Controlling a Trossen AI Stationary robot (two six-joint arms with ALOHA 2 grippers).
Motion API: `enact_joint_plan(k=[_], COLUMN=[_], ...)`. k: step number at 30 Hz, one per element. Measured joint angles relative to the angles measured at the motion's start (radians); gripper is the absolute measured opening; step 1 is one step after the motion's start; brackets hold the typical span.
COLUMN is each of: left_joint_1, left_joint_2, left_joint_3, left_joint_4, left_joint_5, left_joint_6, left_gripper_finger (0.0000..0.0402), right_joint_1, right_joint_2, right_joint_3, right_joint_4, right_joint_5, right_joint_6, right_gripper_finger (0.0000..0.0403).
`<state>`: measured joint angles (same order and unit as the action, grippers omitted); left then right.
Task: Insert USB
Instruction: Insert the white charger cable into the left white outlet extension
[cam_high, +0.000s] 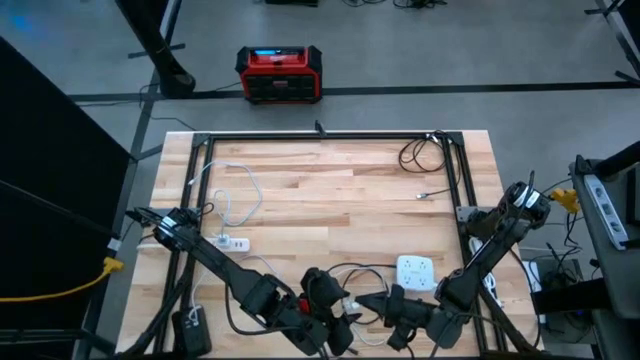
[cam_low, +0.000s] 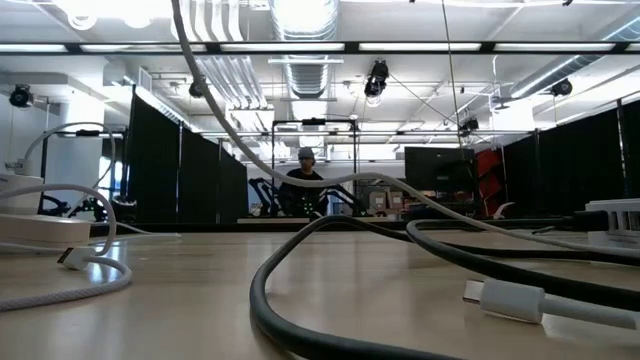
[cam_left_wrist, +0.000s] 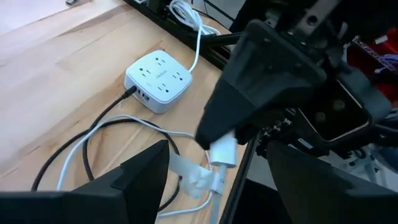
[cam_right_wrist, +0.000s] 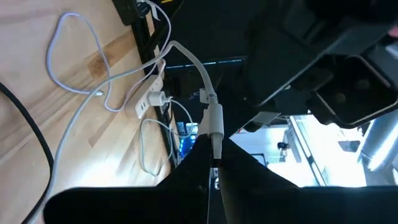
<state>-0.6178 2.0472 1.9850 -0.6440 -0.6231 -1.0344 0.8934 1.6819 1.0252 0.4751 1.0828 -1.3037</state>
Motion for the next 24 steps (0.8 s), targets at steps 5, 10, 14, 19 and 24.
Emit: enact_joint_plan(k=[5, 10, 14, 19, 24], left_joint_1=[0.008, 0.024, 0.038, 0.042, 0.042], left_joint_2=[0.000, 0.000, 0.007, 0.006, 0.002], left_joint_3=[-0.002, -0.029, -0.036, -0.039, -0.038], left_joint_4=[0.030, 0.069, 0.084, 0.085, 0.087], left_joint_5=[0.029, 0.091, 0.136, 0.138, 0.139], left_joint_6=[0.006, 0.008, 0.008, 0.020, 0.021], left_gripper_finger=[0.0257, 0.0231, 0.0198, 0.0157, 0.0120], right_joint_1=[0.013, 0.014, 0.014, 0.014, 0.014], right_joint_2=[0.011, 0.011, 0.011, 0.011, 0.011], right_joint_3=[0.000, 0.000, 0.000, 0.000, 0.000], right_joint_4=[0.031, 0.032, 0.032, 0.032, 0.032], right_joint_5=[0.013, 0.019, 0.019, 0.021, 0.021], right_joint_6=[-0.032, -0.033, -0.033, -0.032, -0.032], right_gripper_finger=[0.0001, 0.0001, 0.0001, 0.0001, 0.0001])
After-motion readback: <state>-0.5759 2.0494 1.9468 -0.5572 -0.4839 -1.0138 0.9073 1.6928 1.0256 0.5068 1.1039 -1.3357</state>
